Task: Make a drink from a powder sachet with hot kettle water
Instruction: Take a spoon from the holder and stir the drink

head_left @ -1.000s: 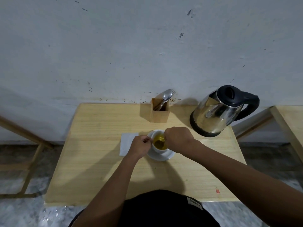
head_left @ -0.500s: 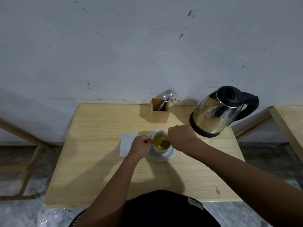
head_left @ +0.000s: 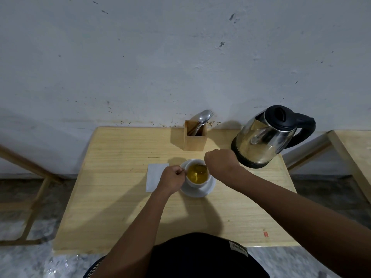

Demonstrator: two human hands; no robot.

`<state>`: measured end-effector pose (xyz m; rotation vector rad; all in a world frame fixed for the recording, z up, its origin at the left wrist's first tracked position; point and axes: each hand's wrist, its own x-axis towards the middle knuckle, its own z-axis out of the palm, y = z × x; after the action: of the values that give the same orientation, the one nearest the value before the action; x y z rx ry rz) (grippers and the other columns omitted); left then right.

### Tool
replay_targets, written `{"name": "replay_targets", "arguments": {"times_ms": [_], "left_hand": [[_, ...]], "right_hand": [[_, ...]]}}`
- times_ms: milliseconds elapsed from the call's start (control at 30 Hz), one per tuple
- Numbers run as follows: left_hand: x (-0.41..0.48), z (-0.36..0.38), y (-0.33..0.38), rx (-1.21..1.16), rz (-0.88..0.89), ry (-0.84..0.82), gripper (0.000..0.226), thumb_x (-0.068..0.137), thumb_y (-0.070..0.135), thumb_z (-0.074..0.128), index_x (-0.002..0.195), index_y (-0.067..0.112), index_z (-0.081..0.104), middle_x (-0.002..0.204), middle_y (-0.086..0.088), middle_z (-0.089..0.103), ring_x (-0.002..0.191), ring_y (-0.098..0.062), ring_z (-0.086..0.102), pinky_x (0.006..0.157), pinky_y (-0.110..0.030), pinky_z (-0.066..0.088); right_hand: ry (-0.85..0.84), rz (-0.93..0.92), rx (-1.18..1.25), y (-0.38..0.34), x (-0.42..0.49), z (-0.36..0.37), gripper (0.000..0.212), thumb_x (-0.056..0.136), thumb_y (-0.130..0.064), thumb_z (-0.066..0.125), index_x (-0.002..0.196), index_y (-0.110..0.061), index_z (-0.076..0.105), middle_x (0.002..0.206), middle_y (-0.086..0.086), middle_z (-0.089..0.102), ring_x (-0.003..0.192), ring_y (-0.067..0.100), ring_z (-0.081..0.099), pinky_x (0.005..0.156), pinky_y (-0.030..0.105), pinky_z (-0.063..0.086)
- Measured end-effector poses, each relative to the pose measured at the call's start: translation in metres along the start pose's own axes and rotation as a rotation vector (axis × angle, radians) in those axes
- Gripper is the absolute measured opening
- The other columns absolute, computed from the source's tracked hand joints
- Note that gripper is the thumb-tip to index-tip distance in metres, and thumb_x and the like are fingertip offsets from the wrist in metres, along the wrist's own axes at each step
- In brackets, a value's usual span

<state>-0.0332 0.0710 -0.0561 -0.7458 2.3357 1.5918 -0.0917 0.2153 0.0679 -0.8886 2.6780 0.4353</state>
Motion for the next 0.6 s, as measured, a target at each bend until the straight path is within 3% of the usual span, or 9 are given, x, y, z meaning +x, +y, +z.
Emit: {"name": "replay_targets", "arguments": {"times_ms": [300, 500, 600], "left_hand": [[0.0, -0.001, 0.001, 0.012, -0.01, -0.014, 0.019, 0.092, 0.025, 0.058, 0.101, 0.013, 0.07, 0.09, -0.004, 0.067, 0.081, -0.021, 0.06, 0.067, -0.029, 0.046], [-0.001, -0.001, 0.001, 0.014, -0.006, -0.003, 0.019, 0.092, 0.024, 0.058, 0.101, 0.012, 0.071, 0.09, -0.004, 0.068, 0.083, -0.022, 0.062, 0.069, -0.031, 0.05], [-0.001, 0.0, 0.001, 0.012, 0.001, 0.004, 0.016, 0.092, 0.022, 0.058, 0.093, 0.012, 0.071, 0.084, -0.004, 0.066, 0.078, -0.02, 0.06, 0.07, -0.033, 0.051]], "right_hand": [[-0.013, -0.035, 0.054, -0.008, 0.003, 0.008, 0.011, 0.09, -0.025, 0.056, 0.089, -0.014, 0.057, 0.064, -0.003, 0.045, 0.064, 0.017, 0.052, 0.057, 0.029, 0.039], [0.06, -0.011, 0.069, -0.011, 0.011, 0.012, 0.015, 0.093, -0.024, 0.055, 0.101, -0.016, 0.064, 0.082, 0.002, 0.063, 0.066, 0.019, 0.053, 0.058, 0.03, 0.041], [0.052, -0.007, 0.018, -0.005, 0.009, 0.009, 0.014, 0.094, -0.016, 0.051, 0.102, -0.013, 0.062, 0.08, 0.003, 0.057, 0.066, 0.02, 0.05, 0.058, 0.03, 0.039]]}}
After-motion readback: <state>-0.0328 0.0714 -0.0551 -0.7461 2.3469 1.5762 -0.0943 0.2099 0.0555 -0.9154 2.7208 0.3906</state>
